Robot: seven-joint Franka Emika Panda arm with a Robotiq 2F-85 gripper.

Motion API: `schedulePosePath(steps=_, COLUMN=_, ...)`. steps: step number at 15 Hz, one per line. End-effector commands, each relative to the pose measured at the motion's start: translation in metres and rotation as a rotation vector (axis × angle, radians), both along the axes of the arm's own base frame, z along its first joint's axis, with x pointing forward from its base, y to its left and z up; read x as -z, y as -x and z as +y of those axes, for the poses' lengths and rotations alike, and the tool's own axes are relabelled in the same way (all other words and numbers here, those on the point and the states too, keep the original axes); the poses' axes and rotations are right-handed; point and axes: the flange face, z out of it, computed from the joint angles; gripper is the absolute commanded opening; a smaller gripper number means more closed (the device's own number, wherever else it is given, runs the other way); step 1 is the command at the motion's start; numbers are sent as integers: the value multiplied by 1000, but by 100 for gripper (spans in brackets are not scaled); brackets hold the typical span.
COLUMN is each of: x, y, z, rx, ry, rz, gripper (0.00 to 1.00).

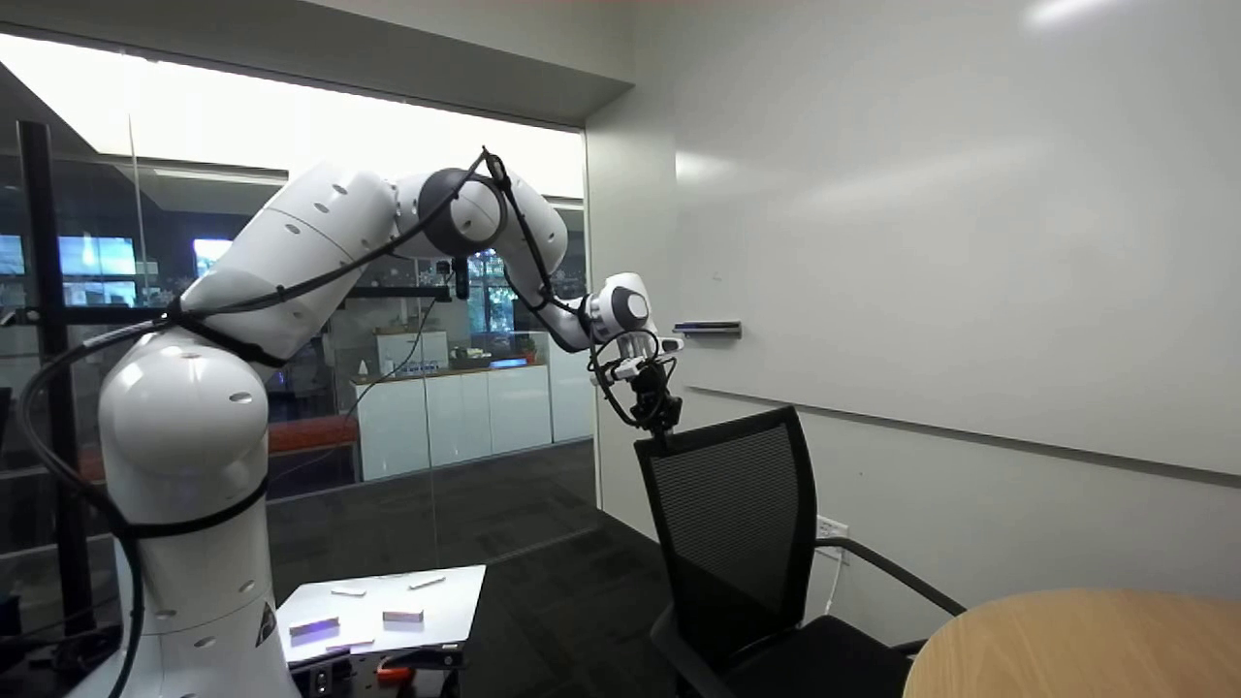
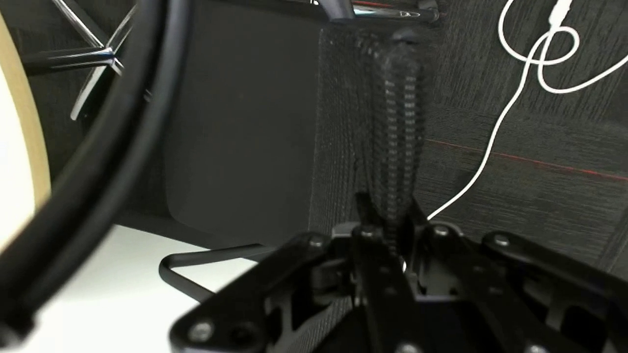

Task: Move the black chair forwards.

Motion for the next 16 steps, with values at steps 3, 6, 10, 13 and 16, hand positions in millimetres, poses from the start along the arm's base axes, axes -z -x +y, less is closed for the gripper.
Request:
schedulePosePath(steps=3, x=-7, y=-47, z=-37, rx=210, ry=-42, rz=-47, gripper=4)
schedulePosePath(steps=6, x=-9, y=-55, z=-51, rx=269, ry=-51, rz=-53, gripper=4)
schedulePosePath(steps=10, x=-10, y=-65, z=-67, rx=316, ry=-55, rz=-62, gripper=4)
schedulePosePath(steps=13, x=-9, y=-73, z=-77, rx=329, ry=-58, rz=-73, gripper=4)
schedulePosePath(steps=16, x=-10, y=-81, z=-91, rx=340, ry=-75, rz=-84, gripper=4)
